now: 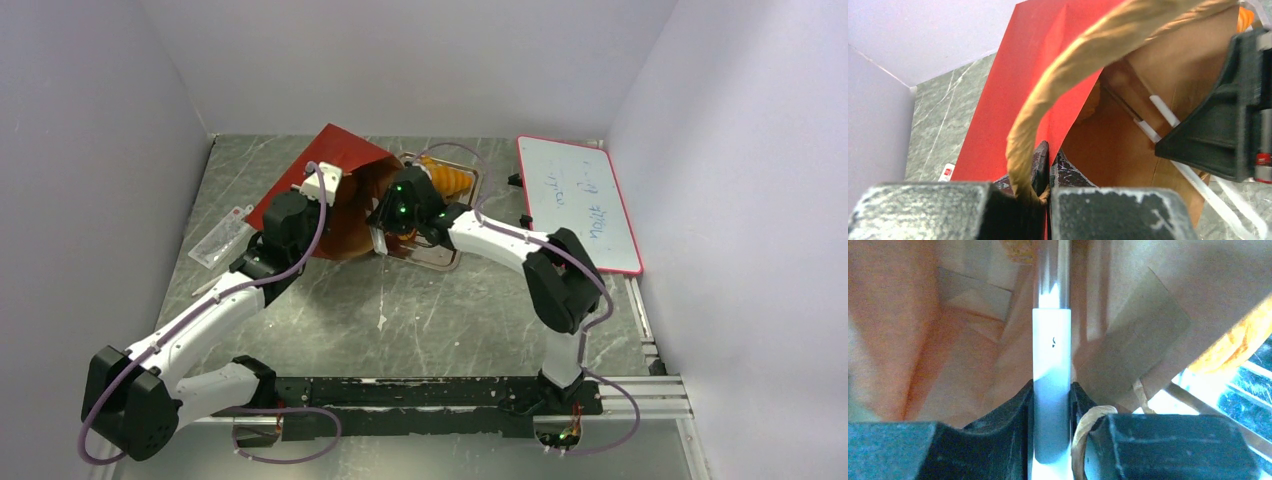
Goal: Take the fake bread out of the paper bag
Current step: Place the clamp at the center of the board.
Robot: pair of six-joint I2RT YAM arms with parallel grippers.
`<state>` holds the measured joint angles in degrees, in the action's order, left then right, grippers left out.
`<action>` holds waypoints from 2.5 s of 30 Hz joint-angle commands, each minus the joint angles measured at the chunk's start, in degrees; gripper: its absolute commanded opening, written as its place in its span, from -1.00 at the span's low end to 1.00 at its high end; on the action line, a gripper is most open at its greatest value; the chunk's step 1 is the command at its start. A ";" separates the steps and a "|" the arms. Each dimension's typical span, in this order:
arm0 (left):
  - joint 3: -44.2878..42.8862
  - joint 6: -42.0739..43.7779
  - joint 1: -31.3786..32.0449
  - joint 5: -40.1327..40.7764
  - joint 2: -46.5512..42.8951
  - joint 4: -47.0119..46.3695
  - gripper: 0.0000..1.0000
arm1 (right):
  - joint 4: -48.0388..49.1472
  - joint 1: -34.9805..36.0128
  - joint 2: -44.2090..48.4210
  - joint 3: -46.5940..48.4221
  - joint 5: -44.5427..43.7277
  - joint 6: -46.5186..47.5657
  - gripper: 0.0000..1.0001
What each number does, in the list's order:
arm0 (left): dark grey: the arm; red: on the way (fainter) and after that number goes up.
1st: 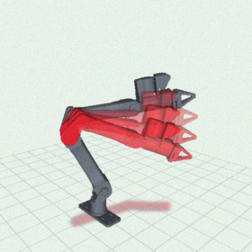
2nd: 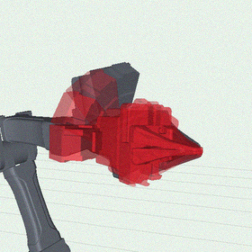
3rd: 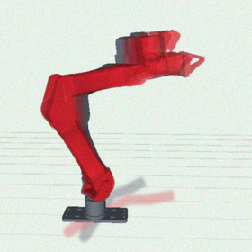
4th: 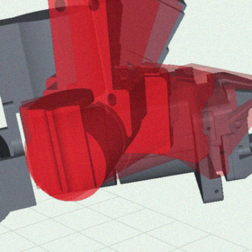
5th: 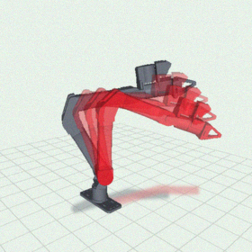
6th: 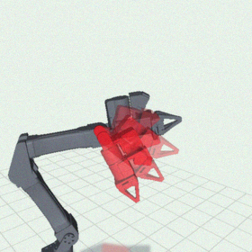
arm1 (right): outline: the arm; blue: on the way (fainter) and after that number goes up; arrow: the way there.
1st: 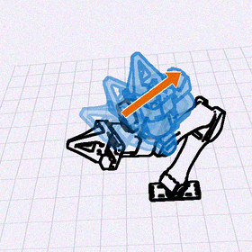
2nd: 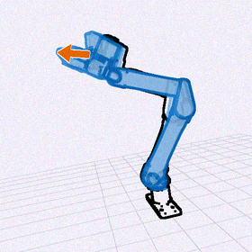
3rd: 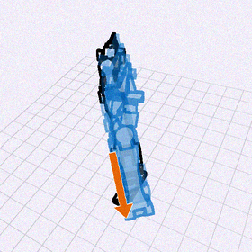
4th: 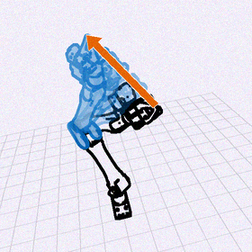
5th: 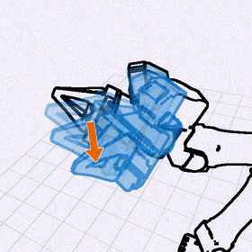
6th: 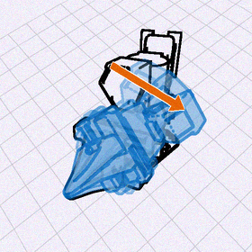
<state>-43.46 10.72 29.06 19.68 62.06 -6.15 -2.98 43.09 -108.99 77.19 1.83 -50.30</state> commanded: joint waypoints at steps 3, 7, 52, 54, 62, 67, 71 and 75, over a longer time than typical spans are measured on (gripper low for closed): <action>-2.13 0.61 -0.41 1.45 0.35 -0.44 -0.86 | 0.43 -0.55 6.96 -2.07 1.75 0.03 -0.60; -2.25 0.19 -0.41 0.80 0.33 -0.41 -0.86 | 1.48 -0.55 8.40 -4.50 4.20 -1.42 -0.60; 3.76 -12.22 18.05 28.91 8.27 0.20 -0.86 | 2.30 3.03 23.44 -24.27 7.52 -8.54 -0.60; 4.30 -13.67 18.50 30.21 8.78 -0.58 -0.86 | 0.14 3.42 24.05 -23.77 6.43 -6.89 -0.60; 4.89 -15.86 19.46 34.01 10.57 -2.39 -0.86 | -16.82 6.25 23.39 -15.39 -3.82 5.56 -0.60; 4.64 -15.96 19.87 34.24 10.26 -3.83 -0.86 | -25.77 7.93 18.77 -7.64 -8.61 11.81 -0.60; 4.28 -14.29 20.33 34.89 9.98 -5.22 -0.86 | -31.26 9.42 16.20 -3.18 -12.18 14.41 -0.60; 3.66 -14.02 20.39 35.43 9.66 -5.89 -0.86 | -35.02 10.91 14.16 -0.98 -15.84 16.01 -0.60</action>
<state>-39.88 -4.32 49.39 51.51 72.34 -11.35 -30.24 52.95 -93.51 73.54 -5.82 -38.41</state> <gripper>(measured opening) 0.076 0.281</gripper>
